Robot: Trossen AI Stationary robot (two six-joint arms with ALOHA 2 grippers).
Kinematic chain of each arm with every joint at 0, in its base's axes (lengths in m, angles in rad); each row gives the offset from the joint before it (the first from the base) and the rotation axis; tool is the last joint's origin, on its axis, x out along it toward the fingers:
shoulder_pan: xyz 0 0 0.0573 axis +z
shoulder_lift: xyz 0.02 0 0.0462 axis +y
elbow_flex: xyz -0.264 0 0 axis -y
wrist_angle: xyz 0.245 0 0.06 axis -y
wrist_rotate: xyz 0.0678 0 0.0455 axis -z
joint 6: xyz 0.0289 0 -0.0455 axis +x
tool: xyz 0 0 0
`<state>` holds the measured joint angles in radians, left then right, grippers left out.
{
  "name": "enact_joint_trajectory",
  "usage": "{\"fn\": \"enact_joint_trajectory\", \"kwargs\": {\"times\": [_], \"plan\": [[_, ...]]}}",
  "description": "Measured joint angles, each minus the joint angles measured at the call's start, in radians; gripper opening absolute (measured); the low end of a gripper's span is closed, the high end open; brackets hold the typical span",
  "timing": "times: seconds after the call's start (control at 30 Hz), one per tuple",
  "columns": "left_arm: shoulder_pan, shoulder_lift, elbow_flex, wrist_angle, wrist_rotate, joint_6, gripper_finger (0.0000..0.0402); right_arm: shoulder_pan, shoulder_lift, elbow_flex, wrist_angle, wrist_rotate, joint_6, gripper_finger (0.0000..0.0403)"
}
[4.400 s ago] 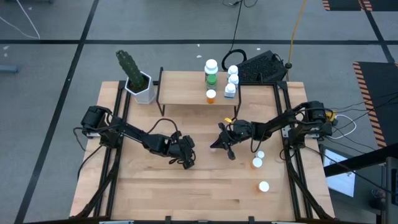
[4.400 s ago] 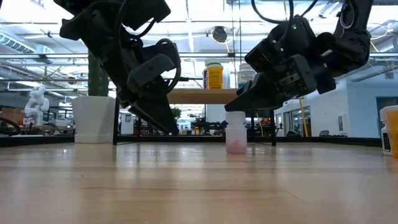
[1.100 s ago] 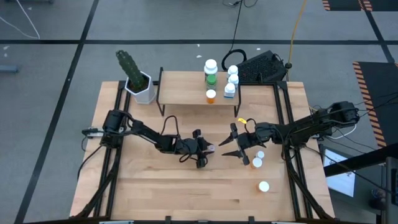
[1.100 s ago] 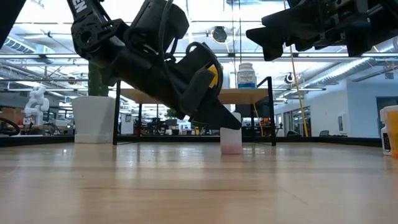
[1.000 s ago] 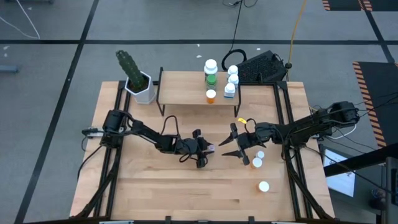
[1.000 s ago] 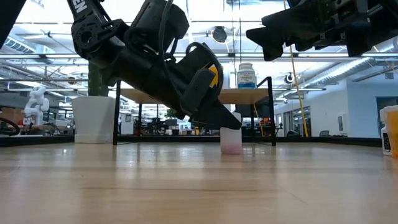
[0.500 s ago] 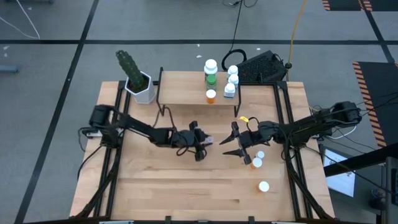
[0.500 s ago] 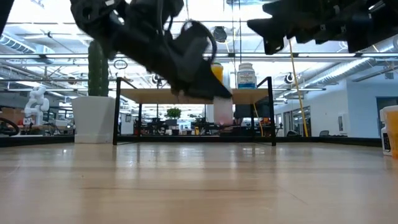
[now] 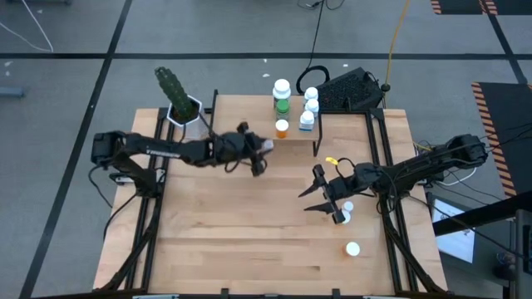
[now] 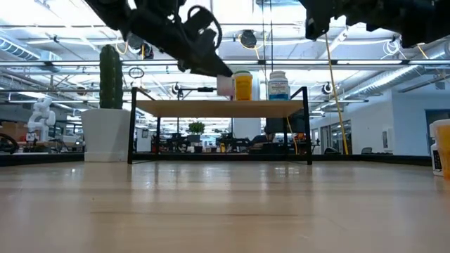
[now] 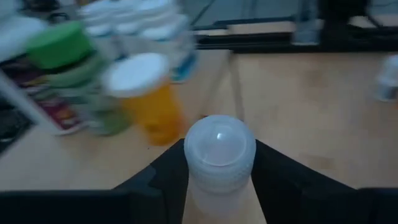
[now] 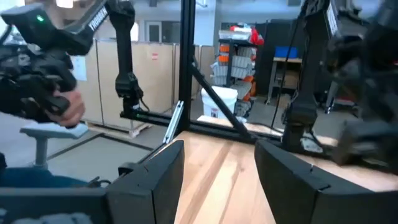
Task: Pick and place medicine bottles onto shelf by color
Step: Put the transparent capsule bottle on the shelf
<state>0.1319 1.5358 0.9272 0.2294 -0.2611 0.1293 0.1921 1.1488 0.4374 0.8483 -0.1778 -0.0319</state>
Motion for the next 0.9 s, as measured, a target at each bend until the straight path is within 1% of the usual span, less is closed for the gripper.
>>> {"fn": "enact_joint_trajectory", "kwargs": {"times": [0.1,0.2,0.33,0.47,0.57,0.7,0.9], "plan": [[0.084,0.000,0.015,-0.008,0.049,0.012,0.0151,0.000,0.000,0.000,0.006,0.000,-0.002,0.0192],[0.162,0.000,0.035,-0.017,0.091,0.027,0.0156,0.000,0.000,0.000,-0.002,0.003,-0.007,0.0192],[0.271,0.002,0.067,-0.017,0.150,0.045,0.0163,0.000,0.000,0.000,-0.010,0.046,-0.018,0.0192],[0.367,0.020,0.097,0.004,0.249,0.050,0.0158,0.000,0.000,0.000,-0.019,0.052,-0.030,0.0192],[0.418,0.052,0.115,0.003,0.272,0.050,0.0156,0.000,0.000,0.000,-0.022,0.053,-0.037,0.0192],[0.469,0.113,0.180,-0.010,0.306,0.037,0.0160,-0.003,0.000,0.000,-0.024,0.083,-0.036,0.0192],[0.496,0.206,0.285,-0.095,0.318,0.025,0.0166,-0.002,0.000,0.000,-0.036,0.083,-0.033,0.0192]]}}
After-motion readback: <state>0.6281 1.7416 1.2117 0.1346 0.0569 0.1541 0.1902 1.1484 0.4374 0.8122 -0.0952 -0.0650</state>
